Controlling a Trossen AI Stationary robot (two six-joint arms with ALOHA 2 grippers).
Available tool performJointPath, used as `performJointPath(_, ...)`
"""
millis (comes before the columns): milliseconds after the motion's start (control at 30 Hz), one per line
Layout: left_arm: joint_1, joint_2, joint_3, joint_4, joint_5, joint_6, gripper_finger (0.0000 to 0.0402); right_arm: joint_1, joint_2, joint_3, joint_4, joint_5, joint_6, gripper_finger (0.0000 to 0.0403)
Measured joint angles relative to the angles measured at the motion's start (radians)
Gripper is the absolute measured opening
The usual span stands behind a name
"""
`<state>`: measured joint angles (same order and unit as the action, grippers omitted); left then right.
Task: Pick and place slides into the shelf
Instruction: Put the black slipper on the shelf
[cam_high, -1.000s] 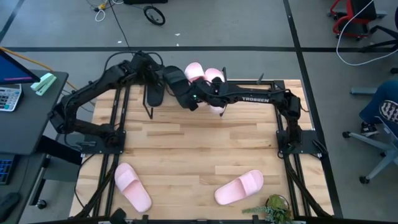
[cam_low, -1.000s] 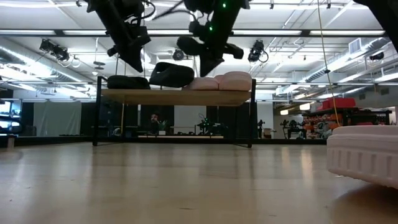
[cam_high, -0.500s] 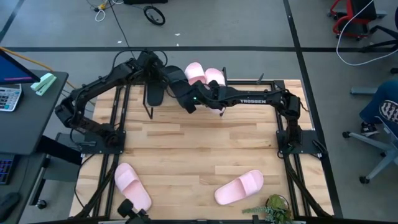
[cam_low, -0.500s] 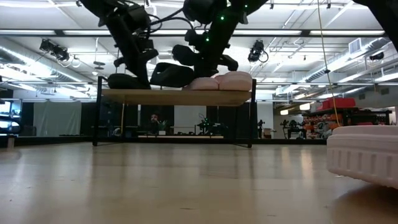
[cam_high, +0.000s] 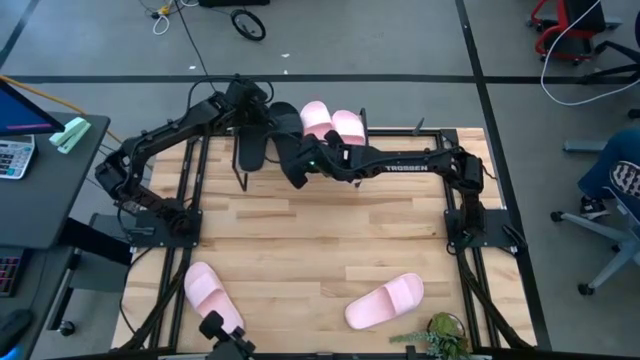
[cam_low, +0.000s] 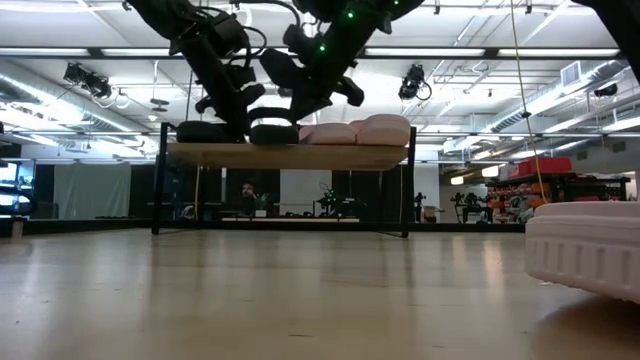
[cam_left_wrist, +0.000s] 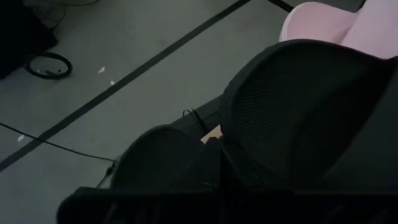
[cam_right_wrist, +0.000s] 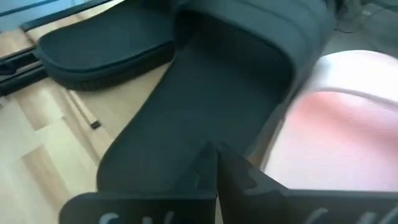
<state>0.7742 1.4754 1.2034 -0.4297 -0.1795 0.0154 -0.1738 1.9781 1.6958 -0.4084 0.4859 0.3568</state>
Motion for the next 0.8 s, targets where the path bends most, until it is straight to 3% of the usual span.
performJointPath(400,0.068,-0.003,0.0,0.004,-0.054,0.082,0.0008,0.004,0.0,0.0,-0.013,-0.103,-0.03,0.0001)
performJointPath(800,0.005,-0.061,0.0,-0.03,-0.079,0.102,0.001,0.074,0.0,0.0,-0.032,-0.059,-0.045,0.0002)
